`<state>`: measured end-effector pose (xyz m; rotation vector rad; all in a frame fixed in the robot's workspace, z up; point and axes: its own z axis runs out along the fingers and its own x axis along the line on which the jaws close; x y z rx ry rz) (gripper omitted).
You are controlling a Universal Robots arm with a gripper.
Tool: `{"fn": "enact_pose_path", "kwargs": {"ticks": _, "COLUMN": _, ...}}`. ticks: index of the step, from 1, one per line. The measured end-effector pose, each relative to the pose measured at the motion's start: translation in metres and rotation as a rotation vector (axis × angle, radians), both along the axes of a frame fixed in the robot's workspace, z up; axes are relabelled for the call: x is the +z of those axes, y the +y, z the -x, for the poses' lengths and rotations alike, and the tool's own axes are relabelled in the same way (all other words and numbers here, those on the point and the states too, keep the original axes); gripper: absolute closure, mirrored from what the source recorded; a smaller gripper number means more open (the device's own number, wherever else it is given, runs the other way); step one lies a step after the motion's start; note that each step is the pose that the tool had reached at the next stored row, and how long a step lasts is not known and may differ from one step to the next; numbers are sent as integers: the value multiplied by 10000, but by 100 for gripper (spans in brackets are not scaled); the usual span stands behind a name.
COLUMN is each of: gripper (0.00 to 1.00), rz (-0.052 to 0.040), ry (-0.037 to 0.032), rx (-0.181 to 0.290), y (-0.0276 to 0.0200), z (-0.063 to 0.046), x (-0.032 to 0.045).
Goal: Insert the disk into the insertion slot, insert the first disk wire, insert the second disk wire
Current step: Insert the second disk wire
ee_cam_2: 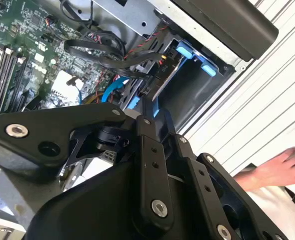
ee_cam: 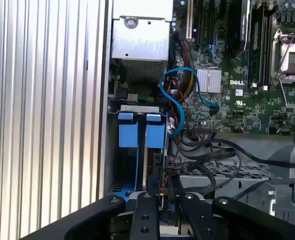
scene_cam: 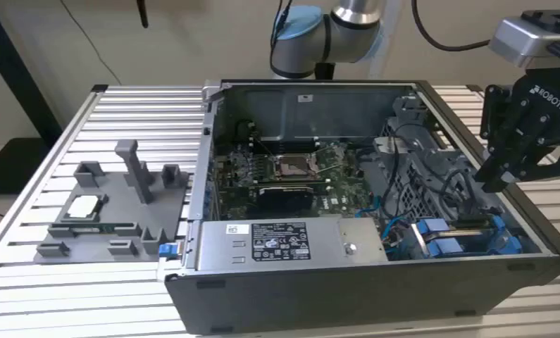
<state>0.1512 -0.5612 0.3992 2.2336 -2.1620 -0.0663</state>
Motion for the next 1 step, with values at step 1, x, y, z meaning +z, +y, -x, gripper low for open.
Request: {"fn": "enact_pose_path", "kwargs": {"ticks": 1, "gripper": 76, "rz": 0, "ry": 1, "rx": 0, "y": 0, "z": 0, "x": 0}}
